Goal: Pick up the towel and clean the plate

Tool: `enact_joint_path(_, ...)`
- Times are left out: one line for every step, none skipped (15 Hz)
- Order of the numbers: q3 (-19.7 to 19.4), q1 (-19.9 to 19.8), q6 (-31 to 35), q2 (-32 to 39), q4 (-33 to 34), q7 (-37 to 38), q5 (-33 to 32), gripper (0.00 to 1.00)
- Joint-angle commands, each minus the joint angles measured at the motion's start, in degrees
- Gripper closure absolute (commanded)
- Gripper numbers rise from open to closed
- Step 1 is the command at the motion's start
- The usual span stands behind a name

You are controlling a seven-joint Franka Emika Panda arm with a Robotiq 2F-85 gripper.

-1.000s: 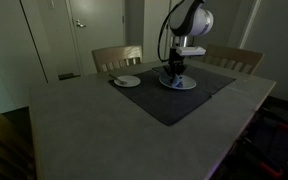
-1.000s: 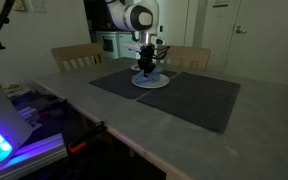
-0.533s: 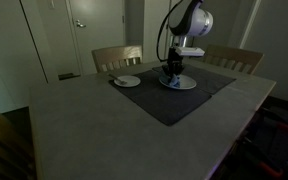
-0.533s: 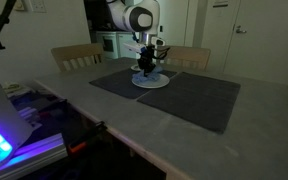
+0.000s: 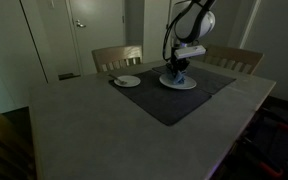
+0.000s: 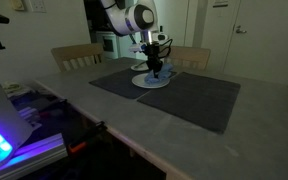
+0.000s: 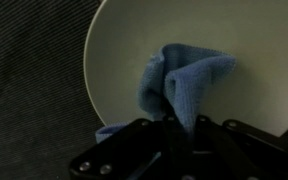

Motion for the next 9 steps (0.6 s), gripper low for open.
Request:
enact_joint_path(4.28, -3.44, 5.26, 0.54, -1.16, -2.61, 5.94, 0.98)
enact_joint_path(8.13, -6.40, 5.90, 0.26, -1.31, -6.34, 10.38, 0.98)
enact_joint_path(11.06, -8.36, 6.16, 0.01, -1.31, -9.63, 13.70, 0.98)
enact_joint_path(13.21, -9.75, 5.61, -0.44, -1.15, -12.66, 16.10, 0.98)
enact_joint_path(14.12, -10.25, 5.20, -1.10, -1.17, -14.31, 17.36, 0.98)
enact_joint_path(15.00, -10.84, 4.30, -1.99, -1.35, -15.69, 18.50, 0.98)
enact_joint_path(14.94, -10.58, 3.06, -3.24, -1.56, -15.99, 18.68, 0.98)
enact_joint_path(14.43, -9.90, 2.19, -4.50, -1.83, -15.83, 18.25, 0.98)
enact_joint_path(13.63, -8.87, 1.28, -6.01, -2.16, -15.09, 17.31, 0.98)
